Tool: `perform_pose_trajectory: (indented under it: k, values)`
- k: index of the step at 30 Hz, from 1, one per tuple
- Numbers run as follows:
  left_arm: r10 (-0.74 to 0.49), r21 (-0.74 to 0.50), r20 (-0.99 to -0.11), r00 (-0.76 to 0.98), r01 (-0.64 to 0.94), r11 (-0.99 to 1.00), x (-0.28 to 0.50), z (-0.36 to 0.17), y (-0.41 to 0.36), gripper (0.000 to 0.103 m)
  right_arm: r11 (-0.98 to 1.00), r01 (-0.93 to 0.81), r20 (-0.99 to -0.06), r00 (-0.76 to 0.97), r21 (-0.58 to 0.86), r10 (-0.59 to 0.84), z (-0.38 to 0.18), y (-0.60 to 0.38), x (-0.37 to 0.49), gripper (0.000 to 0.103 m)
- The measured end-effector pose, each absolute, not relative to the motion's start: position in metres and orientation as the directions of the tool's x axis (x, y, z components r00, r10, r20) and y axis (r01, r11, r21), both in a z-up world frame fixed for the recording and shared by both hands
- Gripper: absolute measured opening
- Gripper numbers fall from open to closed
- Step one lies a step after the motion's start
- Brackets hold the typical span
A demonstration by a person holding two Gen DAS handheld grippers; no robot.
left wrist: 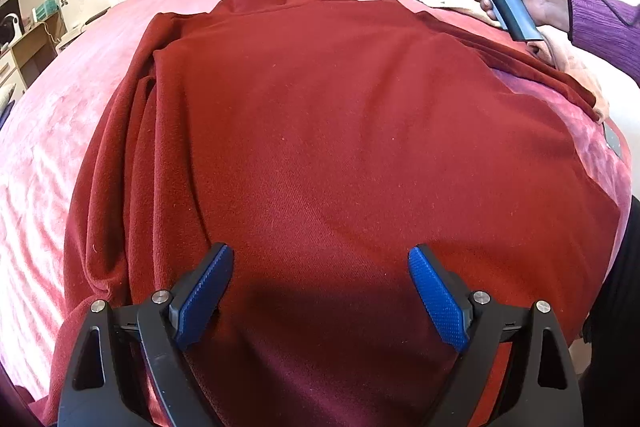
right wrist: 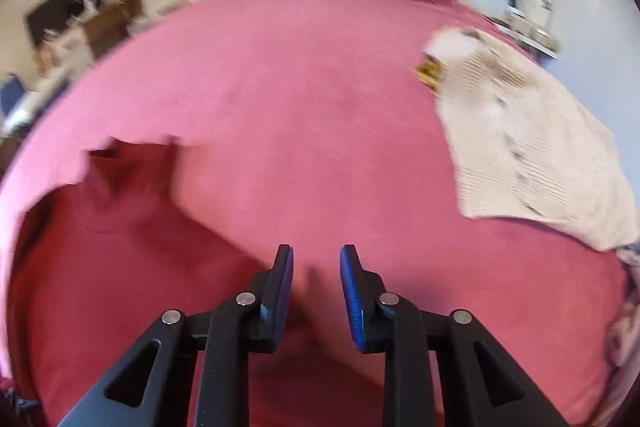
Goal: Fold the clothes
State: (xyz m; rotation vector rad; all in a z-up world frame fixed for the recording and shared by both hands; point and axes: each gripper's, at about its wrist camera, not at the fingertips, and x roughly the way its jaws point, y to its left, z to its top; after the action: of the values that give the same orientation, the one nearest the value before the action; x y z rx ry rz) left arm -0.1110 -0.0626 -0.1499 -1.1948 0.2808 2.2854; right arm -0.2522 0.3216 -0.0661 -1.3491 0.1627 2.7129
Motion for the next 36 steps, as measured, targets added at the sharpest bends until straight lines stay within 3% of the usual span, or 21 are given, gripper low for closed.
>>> perform_pose_trajectory:
  k: [4, 6, 8, 10, 11, 12, 16, 19, 24, 28, 33, 34, 36]
  values:
    - [0.359, -0.063, -0.818, -0.450, -0.551, -0.832, -0.111, -0.148, -0.063, 0.091, -0.991, -0.003, -0.829, -0.548, 0.131, -0.108, -0.086, 0.295, -0.271, 0.024]
    - [0.360, -0.064, -0.819, -0.446, -0.552, -0.831, -0.111, -0.146, -0.064, 0.091, -0.989, 0.006, -0.870, -0.475, 0.149, -0.134, -0.103, 0.293, -0.296, 0.013]
    - [0.363, -0.067, -0.819, -0.444, -0.554, -0.830, -0.112, -0.142, -0.067, 0.091, -0.980, -0.097, -0.869, -0.484, 0.175, -0.107, -0.107, 0.314, -0.310, 0.000]
    - [0.367, -0.064, -0.812, -0.453, -0.557, -0.828, -0.108, -0.132, -0.079, 0.091, -0.954, -0.228, -0.847, -0.529, 0.196, -0.048, -0.096, 0.328, -0.302, 0.004]
    - [0.364, -0.055, -0.807, -0.465, -0.554, -0.831, -0.106, -0.127, -0.086, 0.091, -0.955, -0.236, -0.836, -0.549, 0.180, -0.022, -0.087, 0.322, -0.291, 0.020]
    - [0.356, -0.042, -0.801, -0.481, -0.548, -0.835, -0.105, -0.122, -0.094, 0.091, -0.956, -0.243, -0.823, -0.568, 0.164, 0.003, -0.078, 0.316, -0.280, 0.021]
    - [0.319, -0.005, -0.776, -0.544, -0.500, -0.866, -0.101, -0.094, -0.144, 0.091, -0.984, -0.045, -0.795, -0.596, 0.170, -0.110, -0.056, 0.259, -0.224, 0.021]
    - [0.309, -0.014, -0.765, -0.565, -0.464, -0.885, -0.102, -0.076, -0.196, 0.091, -0.975, 0.173, -0.836, -0.508, 0.138, -0.208, -0.066, 0.193, -0.176, 0.021]
    - [0.335, -0.072, -0.763, -0.553, -0.442, -0.894, -0.103, -0.058, -0.279, 0.091, -0.929, 0.365, -0.906, -0.367, 0.067, -0.210, -0.103, 0.117, -0.121, 0.021]
    - [0.416, -0.136, -0.779, -0.470, -0.521, -0.843, -0.104, -0.068, -0.291, 0.091, -0.931, 0.359, -0.925, -0.330, 0.062, -0.189, -0.117, 0.104, -0.113, 0.021]
    - [0.420, -0.137, -0.834, -0.358, -0.603, -0.786, -0.108, -0.092, -0.271, 0.091, -0.947, 0.306, -0.928, -0.317, 0.097, -0.197, -0.119, 0.104, -0.108, 0.021]
    - [0.417, -0.137, -0.844, -0.336, -0.617, -0.775, -0.109, -0.097, -0.267, 0.090, -0.950, 0.295, -0.928, -0.315, 0.103, -0.199, -0.119, 0.104, -0.107, 0.021]
    - [0.410, -0.139, -0.864, -0.291, -0.646, -0.751, -0.110, -0.106, -0.259, 0.075, -0.955, 0.273, -0.929, -0.310, 0.117, -0.202, -0.120, 0.104, -0.105, 0.021]
